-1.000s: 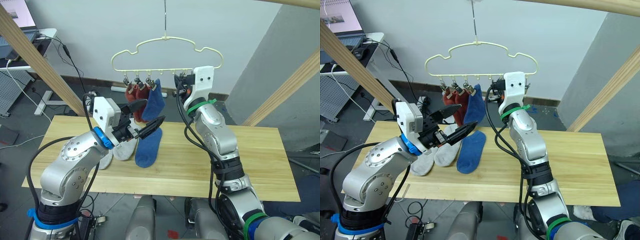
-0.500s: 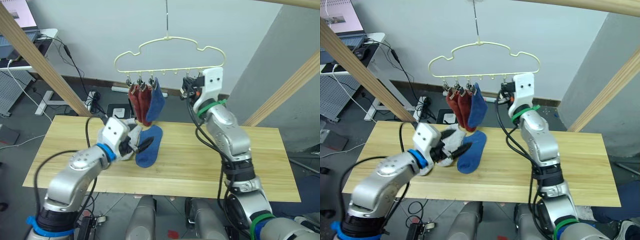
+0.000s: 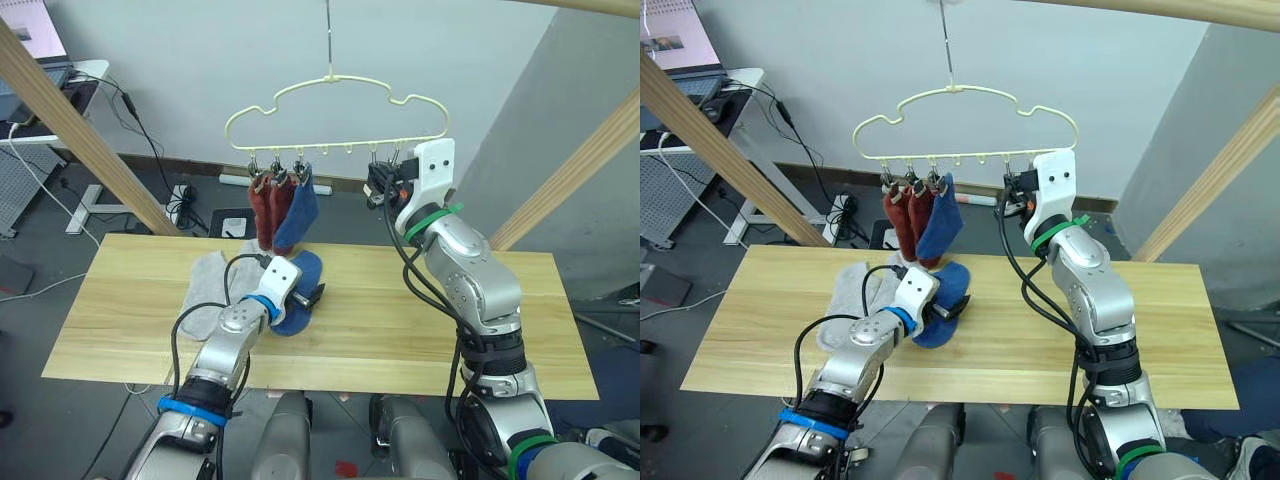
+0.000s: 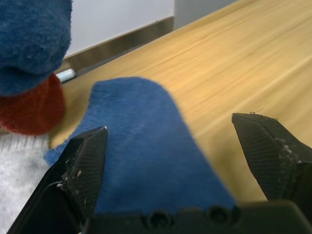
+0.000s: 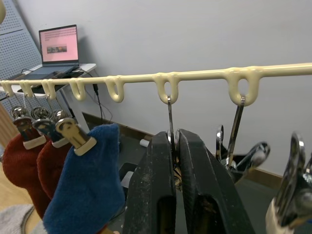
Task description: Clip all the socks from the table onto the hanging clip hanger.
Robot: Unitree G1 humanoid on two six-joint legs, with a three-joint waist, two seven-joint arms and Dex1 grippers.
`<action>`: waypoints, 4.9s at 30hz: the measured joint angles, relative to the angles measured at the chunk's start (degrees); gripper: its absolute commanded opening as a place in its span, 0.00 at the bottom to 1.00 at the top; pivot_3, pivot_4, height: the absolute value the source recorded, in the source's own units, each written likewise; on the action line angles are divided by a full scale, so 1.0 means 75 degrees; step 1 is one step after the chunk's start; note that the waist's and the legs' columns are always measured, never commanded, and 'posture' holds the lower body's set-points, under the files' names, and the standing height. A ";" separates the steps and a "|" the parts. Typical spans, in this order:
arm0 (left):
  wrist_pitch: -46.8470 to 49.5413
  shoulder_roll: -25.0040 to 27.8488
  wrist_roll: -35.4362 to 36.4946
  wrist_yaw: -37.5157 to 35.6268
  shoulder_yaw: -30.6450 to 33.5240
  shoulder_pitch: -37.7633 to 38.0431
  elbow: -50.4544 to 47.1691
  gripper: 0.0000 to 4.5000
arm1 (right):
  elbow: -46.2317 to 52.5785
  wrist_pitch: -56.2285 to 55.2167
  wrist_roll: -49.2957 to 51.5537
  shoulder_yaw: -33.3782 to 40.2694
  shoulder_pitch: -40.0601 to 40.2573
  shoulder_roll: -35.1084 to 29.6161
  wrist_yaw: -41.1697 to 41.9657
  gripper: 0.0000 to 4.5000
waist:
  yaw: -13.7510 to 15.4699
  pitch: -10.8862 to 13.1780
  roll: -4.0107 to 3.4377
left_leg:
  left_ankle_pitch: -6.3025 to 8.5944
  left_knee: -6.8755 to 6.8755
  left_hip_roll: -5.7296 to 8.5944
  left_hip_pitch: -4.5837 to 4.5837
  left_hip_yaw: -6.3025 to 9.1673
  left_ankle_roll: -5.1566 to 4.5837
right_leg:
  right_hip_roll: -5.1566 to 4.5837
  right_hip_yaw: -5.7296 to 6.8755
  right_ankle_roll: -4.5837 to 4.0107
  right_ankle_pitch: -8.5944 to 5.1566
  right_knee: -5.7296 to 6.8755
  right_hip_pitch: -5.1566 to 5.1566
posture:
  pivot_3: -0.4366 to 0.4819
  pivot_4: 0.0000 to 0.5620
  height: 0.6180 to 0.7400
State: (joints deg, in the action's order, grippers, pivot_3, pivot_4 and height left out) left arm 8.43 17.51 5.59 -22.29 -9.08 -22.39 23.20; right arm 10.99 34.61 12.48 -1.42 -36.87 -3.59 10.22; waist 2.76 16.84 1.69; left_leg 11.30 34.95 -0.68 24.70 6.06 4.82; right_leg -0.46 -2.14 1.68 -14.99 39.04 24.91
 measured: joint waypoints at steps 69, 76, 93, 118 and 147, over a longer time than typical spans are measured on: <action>0.4718 -0.0984 0.5181 -0.0388 0.2138 0.0588 -0.5571 0.00 | -0.0279 0.6718 0.4012 0.4682 -0.2605 0.0837 -0.1903 0.00 | -0.0198 -0.0017 -0.0053 | -0.0007 -0.0011 0.0016 -0.0049 0.0012 -0.0024 | -0.0020 0.0023 0.0040 -0.0023 -0.0042 -0.0093 | 0.65 0.55 1.00; 0.4924 -0.1020 0.5520 -0.0291 0.2136 0.0459 -0.5351 0.00 | -0.0279 0.7064 0.4200 0.5079 -0.2746 0.1086 -0.2077 0.00 | -0.0201 -0.0015 -0.0056 | -0.0007 -0.0017 0.0014 -0.0044 0.0012 -0.0024 | -0.0018 0.0022 0.0040 -0.0023 -0.0048 -0.0085 | 0.65 0.54 1.00; 0.4960 -0.0933 0.5606 -0.0572 0.2154 -0.0085 -0.4876 0.00 | -0.0145 0.7561 0.4194 0.5223 -0.2889 0.1169 -0.2096 0.00 | -0.0212 -0.0011 -0.0061 | -0.0005 -0.0022 0.0014 -0.0019 0.0010 -0.0027 | -0.0018 0.0023 0.0040 -0.0022 -0.0065 -0.0068 | 0.64 0.54 1.00; 0.4519 -0.0853 0.5189 -0.0647 0.2054 -0.0417 -0.4618 0.00 | 0.0094 0.7654 0.4216 0.5418 -0.2651 0.0838 -0.1635 0.99 | -0.0212 -0.0005 -0.0062 | -0.0005 -0.0027 0.0013 0.0023 -0.0005 -0.0028 | -0.0016 0.0009 0.0039 -0.0022 -0.0053 -0.0003 | 0.64 0.53 1.00; 0.3169 0.0995 0.3846 -0.1215 0.2080 0.1651 -0.6996 0.73 | 0.2814 0.0908 0.0244 -0.0700 0.2356 -0.1066 -0.1079 0.39 | -0.0346 -0.0002 -0.0053 | -0.0013 -0.0037 -0.0001 0.0022 -0.0025 -0.0011 | -0.0012 -0.0017 0.0056 -0.0020 -0.0049 0.0021 | 0.67 0.50 1.00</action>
State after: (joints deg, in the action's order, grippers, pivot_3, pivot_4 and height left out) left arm 32.20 24.97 34.43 -31.40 6.52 -10.00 -29.26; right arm 32.09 41.41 14.31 -6.67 -19.20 -11.58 2.13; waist 0.17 16.83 1.29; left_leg 11.21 34.67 -0.69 24.86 5.87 4.74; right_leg -0.55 -2.27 2.10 -15.14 38.67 25.07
